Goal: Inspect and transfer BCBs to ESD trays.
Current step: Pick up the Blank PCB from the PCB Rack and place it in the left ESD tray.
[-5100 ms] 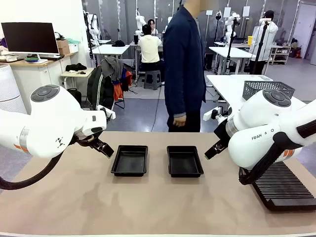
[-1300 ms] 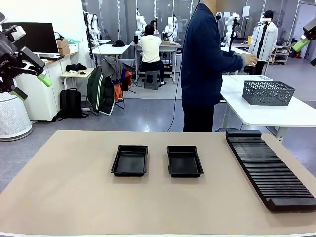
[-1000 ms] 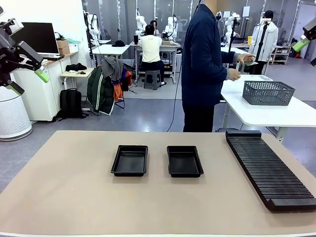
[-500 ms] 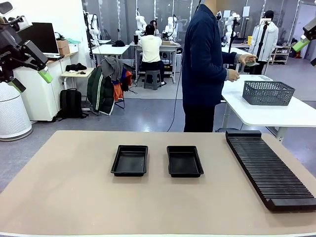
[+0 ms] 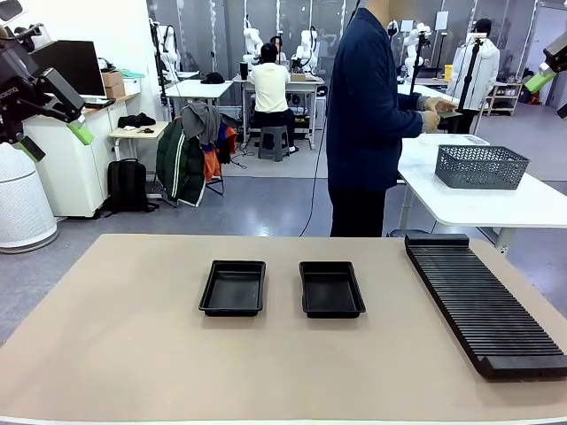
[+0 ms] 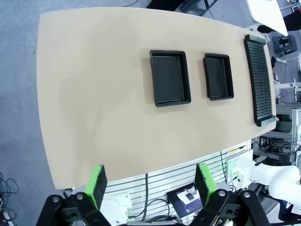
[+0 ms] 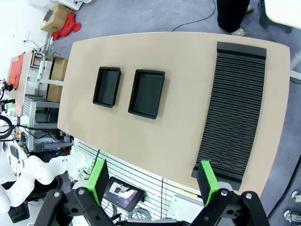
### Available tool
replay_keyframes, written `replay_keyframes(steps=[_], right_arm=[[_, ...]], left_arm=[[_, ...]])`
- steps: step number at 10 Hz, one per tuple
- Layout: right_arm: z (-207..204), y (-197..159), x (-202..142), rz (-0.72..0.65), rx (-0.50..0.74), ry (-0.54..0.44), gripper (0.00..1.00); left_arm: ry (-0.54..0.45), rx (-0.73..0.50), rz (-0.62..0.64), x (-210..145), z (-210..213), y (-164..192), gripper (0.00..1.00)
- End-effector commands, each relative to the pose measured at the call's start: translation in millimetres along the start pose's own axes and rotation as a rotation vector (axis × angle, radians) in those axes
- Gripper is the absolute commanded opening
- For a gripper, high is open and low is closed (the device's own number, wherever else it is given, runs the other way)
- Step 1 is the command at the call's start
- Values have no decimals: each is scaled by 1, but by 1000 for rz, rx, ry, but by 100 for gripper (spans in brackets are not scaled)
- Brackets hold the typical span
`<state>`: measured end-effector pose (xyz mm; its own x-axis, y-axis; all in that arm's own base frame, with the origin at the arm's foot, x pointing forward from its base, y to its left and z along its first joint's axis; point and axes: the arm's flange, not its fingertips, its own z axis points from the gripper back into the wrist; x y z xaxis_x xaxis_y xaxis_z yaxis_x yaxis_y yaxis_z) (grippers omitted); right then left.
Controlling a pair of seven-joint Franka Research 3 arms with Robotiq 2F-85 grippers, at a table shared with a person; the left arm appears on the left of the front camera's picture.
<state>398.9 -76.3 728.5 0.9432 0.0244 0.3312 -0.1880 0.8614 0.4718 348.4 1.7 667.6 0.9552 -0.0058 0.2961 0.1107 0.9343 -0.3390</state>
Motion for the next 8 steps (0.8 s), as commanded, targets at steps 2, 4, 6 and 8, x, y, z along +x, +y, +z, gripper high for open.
replay_keyframes(steps=[2,4,6,8], right_arm=[[-1,0,-3,3,-1,3,100],[-1,0,-3,3,-1,3,100],[-1,0,-3,3,-1,3,100],[-1,0,-3,3,-1,3,100]], left_arm=[[-11,9,-7,0,3,-3,100],[-7,-1,5,-1,1,0,100],[-9,1,-7,1,4,-3,100],[-9,1,-7,1,4,-3,100]])
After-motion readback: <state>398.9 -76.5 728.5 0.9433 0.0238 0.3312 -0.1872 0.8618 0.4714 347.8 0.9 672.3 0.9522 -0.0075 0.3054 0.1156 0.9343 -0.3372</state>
